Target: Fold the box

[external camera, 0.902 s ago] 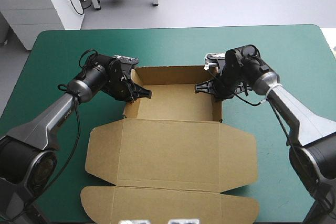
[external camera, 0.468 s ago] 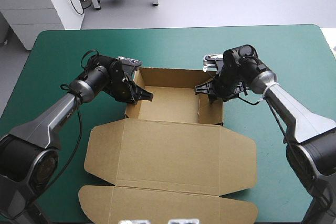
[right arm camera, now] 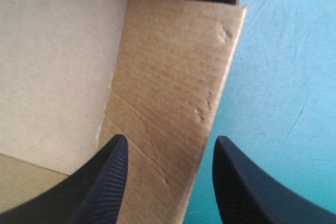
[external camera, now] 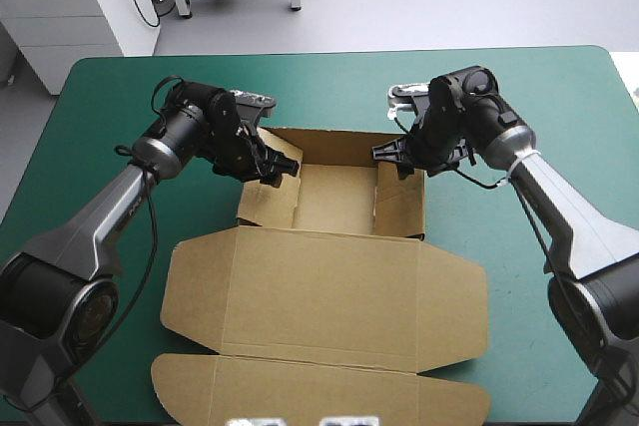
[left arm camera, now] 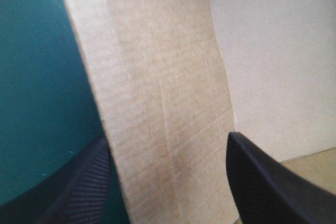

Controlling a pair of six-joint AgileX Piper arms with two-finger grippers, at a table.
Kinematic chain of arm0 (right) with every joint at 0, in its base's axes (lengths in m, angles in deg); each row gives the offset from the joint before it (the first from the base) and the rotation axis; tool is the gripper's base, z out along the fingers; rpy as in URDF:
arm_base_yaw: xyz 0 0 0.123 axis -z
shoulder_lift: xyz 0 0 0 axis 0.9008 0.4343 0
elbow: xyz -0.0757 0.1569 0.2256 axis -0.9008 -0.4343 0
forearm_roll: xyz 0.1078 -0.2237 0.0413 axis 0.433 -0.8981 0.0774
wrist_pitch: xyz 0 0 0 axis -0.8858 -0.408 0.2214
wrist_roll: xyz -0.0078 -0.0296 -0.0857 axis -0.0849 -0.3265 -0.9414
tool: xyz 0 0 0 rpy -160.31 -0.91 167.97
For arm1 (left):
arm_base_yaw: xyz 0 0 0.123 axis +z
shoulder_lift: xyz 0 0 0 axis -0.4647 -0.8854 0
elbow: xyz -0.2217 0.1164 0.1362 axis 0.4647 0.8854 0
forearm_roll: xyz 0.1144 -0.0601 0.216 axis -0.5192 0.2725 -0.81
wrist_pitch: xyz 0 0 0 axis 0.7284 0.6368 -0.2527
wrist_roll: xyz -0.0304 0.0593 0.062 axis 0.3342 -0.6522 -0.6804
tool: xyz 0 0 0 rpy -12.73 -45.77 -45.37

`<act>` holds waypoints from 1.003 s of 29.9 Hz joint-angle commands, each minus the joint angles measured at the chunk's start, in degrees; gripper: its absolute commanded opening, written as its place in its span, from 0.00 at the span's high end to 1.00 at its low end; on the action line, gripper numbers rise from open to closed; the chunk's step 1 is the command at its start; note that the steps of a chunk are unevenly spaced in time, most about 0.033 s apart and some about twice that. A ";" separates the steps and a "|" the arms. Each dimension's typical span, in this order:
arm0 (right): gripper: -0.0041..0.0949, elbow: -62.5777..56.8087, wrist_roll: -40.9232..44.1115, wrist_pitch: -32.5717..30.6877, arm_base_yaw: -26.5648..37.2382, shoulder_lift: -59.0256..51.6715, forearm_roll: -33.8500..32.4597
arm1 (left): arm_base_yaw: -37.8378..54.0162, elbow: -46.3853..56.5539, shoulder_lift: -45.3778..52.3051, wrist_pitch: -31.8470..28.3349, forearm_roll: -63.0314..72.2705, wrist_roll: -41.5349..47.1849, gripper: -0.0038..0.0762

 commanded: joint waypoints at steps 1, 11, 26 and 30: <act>0.48 4.94 -0.18 -1.28 0.01 -5.21 0.31 | -0.33 -7.22 3.06 3.09 0.30 -0.01 0.38; 0.48 6.17 3.74 -1.28 0.01 -12.39 2.67 | -0.33 -16.86 8.11 6.74 -6.96 0.85 0.40; 0.48 -4.97 4.80 -1.18 0.01 -12.68 0.58 | -0.33 -9.63 29.50 6.83 -14.71 -0.44 0.96; 0.48 -5.73 4.80 0.03 0.01 -12.08 0.45 | -0.33 1.61 35.58 6.72 -15.75 -0.44 0.96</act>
